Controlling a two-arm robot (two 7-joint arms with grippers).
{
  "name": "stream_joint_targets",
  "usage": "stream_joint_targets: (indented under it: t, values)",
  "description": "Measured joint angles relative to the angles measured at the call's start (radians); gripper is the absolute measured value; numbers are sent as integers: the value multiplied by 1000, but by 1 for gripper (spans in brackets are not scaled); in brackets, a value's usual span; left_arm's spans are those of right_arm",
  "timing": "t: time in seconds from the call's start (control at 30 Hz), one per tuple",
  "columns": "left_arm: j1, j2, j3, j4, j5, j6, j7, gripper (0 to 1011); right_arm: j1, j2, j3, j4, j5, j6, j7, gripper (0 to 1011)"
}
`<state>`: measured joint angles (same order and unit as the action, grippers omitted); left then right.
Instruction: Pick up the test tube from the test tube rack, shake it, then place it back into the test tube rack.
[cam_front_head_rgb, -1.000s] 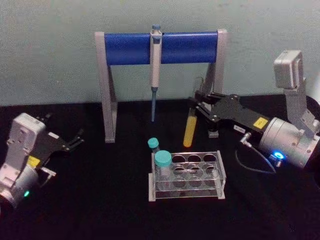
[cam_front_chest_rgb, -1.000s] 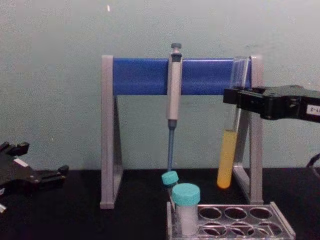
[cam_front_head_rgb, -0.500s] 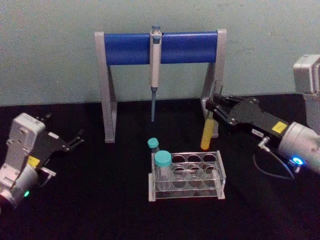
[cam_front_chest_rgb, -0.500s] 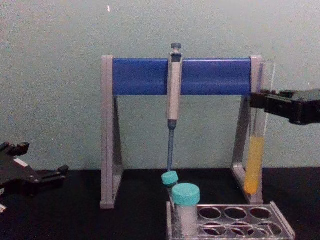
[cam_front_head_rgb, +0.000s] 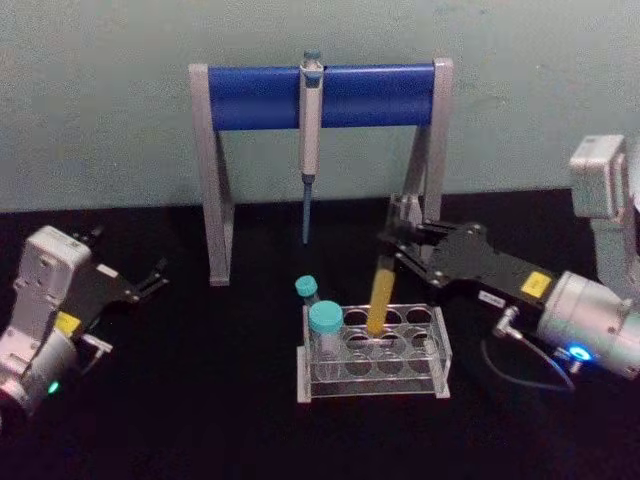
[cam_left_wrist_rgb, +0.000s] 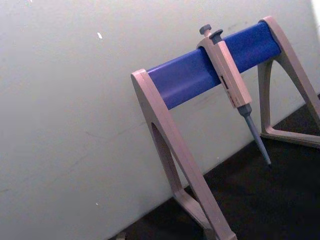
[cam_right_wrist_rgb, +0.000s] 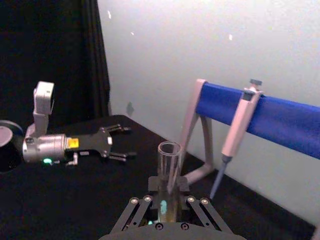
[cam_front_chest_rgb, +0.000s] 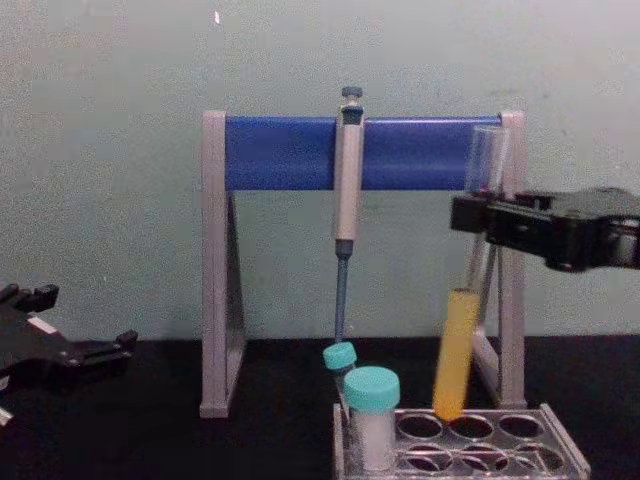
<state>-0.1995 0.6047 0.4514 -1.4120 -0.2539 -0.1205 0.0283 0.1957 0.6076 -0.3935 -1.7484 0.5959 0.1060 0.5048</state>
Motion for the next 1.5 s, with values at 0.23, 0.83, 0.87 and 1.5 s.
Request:
stream_joint_targets:
  t: [0.23, 0.83, 0.87, 1.5]
  values:
    - [0, 0, 0, 0, 0, 0, 0, 1001, 56, -56, -22, 59, -1, -22, -12, 229]
    - [0, 0, 0, 0, 0, 0, 0, 1001, 80, -72, 0, 105, -34, -20, -58, 229]
    - [0, 0, 0, 0, 0, 0, 0, 1001, 79, -72, 1, 105, -35, -20, -58, 229]
    - [0, 0, 0, 0, 0, 0, 0, 1001, 17, -24, 46, 54, -56, 6, -79, 229]
